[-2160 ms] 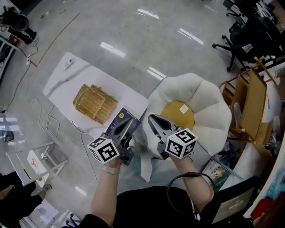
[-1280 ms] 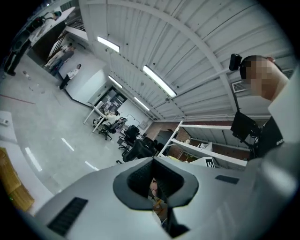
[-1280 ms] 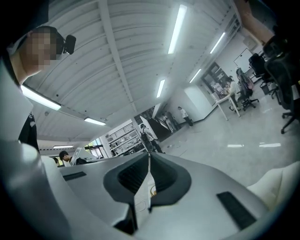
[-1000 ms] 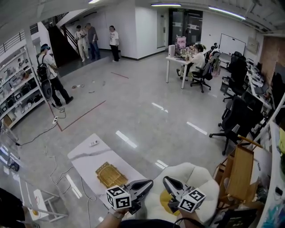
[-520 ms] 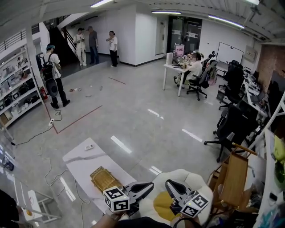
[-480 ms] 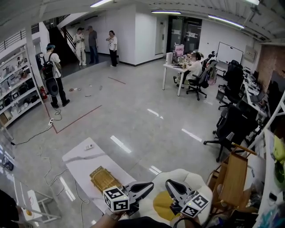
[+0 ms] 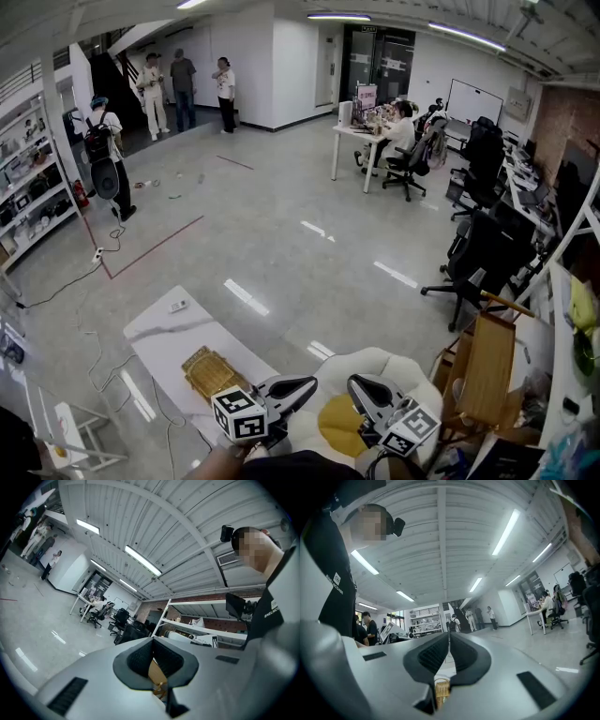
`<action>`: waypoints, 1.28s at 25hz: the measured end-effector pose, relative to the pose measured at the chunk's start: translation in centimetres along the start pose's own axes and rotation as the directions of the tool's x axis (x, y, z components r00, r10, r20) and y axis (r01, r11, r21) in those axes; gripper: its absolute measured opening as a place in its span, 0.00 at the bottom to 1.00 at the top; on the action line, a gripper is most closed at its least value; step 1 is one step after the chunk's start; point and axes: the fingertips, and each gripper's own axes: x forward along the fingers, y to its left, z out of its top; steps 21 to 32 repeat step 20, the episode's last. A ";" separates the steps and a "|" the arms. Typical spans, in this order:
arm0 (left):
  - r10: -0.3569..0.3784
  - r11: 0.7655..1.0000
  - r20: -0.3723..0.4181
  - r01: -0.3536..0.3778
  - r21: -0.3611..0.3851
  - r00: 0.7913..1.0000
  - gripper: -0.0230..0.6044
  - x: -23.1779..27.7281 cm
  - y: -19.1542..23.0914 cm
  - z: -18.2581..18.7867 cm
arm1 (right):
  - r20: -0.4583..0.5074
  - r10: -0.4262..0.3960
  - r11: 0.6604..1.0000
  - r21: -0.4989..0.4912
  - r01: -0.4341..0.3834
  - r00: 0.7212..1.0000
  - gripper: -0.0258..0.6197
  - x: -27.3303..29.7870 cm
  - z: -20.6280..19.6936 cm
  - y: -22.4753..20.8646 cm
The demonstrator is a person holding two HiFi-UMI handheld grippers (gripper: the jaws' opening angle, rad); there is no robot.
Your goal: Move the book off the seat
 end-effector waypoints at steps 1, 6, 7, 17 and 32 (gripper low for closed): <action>0.000 1.000 -0.001 0.000 -0.002 1.000 0.04 0.0 0.0 0.0 | -0.002 0.000 1.000 0.001 0.000 1.000 0.08 0.1 0.0 0.1; -0.003 1.000 -0.003 0.003 -0.010 1.000 0.04 -0.1 -0.4 0.1 | -0.008 0.003 1.000 0.002 -0.003 1.000 0.08 0.0 0.1 0.5; -0.005 1.000 -0.002 0.005 -0.010 1.000 0.04 -0.1 -0.5 0.1 | -0.008 0.001 1.000 0.002 -0.001 1.000 0.08 -0.1 0.1 0.6; 0.000 1.000 0.002 0.000 -0.013 1.000 0.04 -1.2 -1.3 -0.8 | -0.007 -0.016 1.000 0.019 0.016 1.000 0.08 -0.9 -0.8 1.6; 0.003 1.000 0.004 -0.003 -0.017 1.000 0.04 -1.6 -1.4 -1.2 | -0.012 -0.013 1.000 0.020 0.013 1.000 0.08 -1.0 -1.2 2.1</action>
